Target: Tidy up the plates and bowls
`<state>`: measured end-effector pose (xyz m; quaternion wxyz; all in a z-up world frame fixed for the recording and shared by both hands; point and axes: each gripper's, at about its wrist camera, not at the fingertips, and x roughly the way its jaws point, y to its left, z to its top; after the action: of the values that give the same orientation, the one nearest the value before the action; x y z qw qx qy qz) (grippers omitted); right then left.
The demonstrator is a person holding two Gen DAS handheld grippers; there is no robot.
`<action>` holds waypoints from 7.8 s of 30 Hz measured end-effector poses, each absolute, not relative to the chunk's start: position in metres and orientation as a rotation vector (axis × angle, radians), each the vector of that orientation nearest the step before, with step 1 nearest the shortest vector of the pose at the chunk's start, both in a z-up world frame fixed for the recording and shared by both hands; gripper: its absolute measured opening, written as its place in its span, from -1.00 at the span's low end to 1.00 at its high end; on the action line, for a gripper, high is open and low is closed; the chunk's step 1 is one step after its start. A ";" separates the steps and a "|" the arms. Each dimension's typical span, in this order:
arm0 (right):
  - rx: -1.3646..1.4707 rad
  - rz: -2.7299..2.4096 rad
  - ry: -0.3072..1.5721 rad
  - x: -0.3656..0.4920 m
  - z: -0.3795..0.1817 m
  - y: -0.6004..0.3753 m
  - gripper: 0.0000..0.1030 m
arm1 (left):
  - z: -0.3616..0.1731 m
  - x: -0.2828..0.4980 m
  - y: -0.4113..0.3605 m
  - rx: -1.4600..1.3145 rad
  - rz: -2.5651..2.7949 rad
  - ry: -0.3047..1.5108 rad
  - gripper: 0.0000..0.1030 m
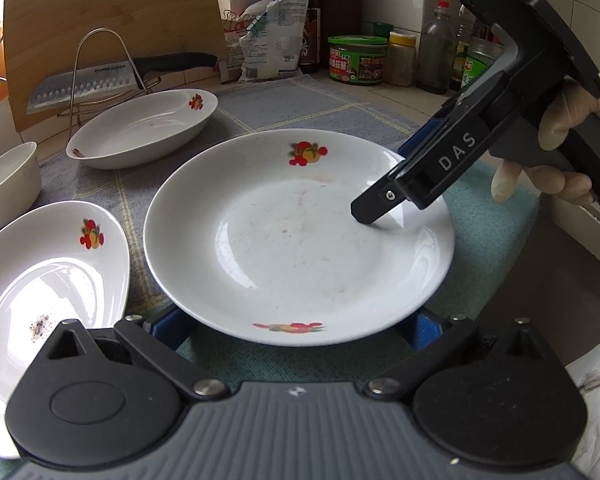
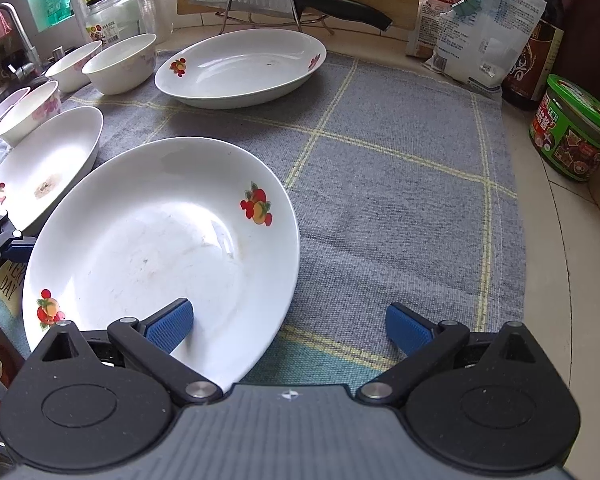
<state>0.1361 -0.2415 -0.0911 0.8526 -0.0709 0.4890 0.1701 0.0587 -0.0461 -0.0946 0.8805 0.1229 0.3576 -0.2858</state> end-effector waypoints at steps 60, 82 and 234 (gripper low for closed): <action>-0.035 0.836 1.154 0.205 -0.081 -0.226 0.83 | -0.091 0.067 -0.051 0.289 -0.617 0.802 0.98; -0.025 0.735 1.081 0.197 -0.054 -0.267 0.84 | -0.069 0.089 -0.081 0.324 -0.697 0.774 0.97; -0.285 0.628 0.984 0.171 -0.094 -0.029 1.00 | -0.092 0.060 0.130 0.191 -0.436 0.771 0.99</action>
<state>0.1710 -0.0287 -0.0944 0.8250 -0.1339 0.4629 0.2954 0.0604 0.1304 -0.0917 0.8992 0.0923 0.3722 -0.2108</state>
